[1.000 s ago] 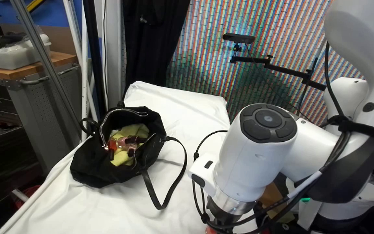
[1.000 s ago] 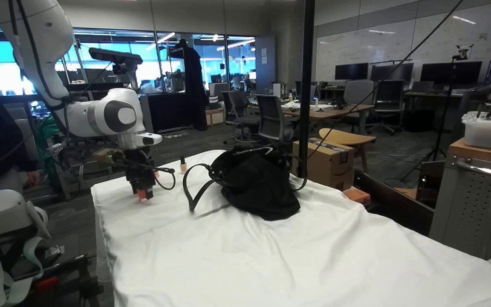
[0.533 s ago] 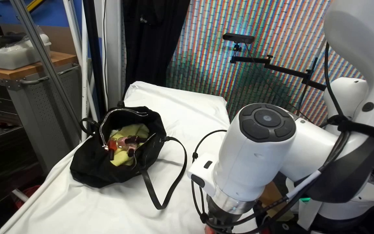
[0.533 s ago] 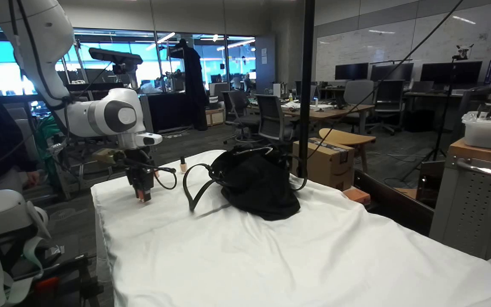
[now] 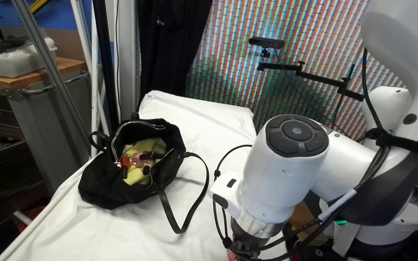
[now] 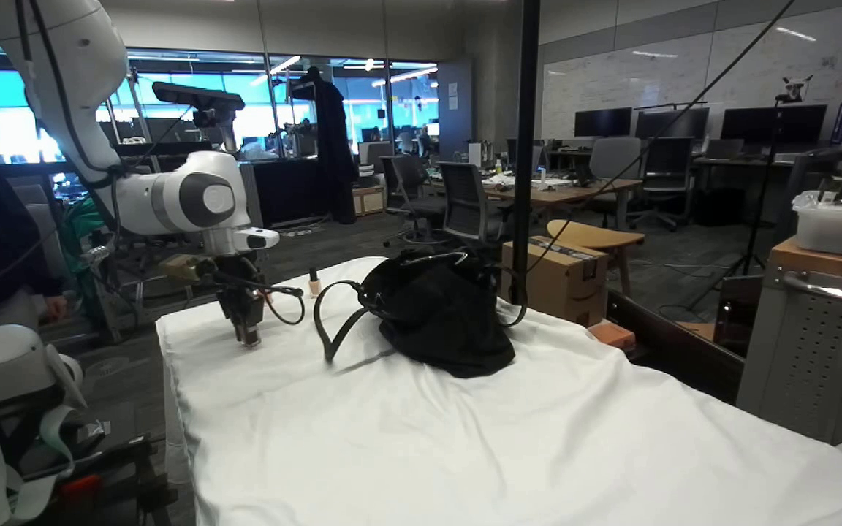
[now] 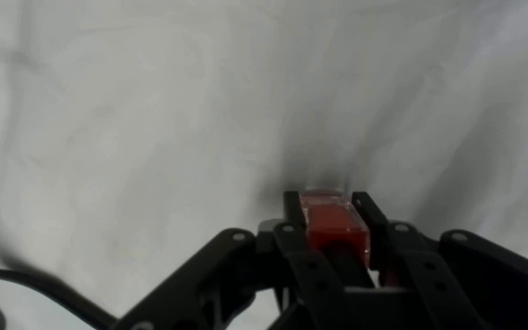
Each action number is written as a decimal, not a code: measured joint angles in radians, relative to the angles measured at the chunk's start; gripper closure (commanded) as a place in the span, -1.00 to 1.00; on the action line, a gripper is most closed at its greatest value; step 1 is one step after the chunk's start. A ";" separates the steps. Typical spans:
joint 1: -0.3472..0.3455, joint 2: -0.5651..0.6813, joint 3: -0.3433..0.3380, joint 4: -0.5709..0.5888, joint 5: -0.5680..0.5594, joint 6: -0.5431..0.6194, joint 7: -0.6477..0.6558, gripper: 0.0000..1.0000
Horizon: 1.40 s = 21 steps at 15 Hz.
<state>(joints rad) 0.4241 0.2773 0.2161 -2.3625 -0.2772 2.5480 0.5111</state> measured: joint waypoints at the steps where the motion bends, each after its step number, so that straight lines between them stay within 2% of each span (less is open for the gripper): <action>1: -0.002 -0.001 -0.002 0.000 0.006 -0.001 0.000 0.69; 11: -0.062 -0.137 -0.073 0.038 0.022 -0.044 0.094 0.69; 17: -0.144 -0.125 -0.113 0.174 -0.017 -0.096 0.090 0.69; 21: -0.200 -0.057 -0.163 0.311 -0.054 -0.106 0.045 0.69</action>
<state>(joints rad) 0.2239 0.2206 0.0529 -2.0513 -0.3309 2.4416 0.5563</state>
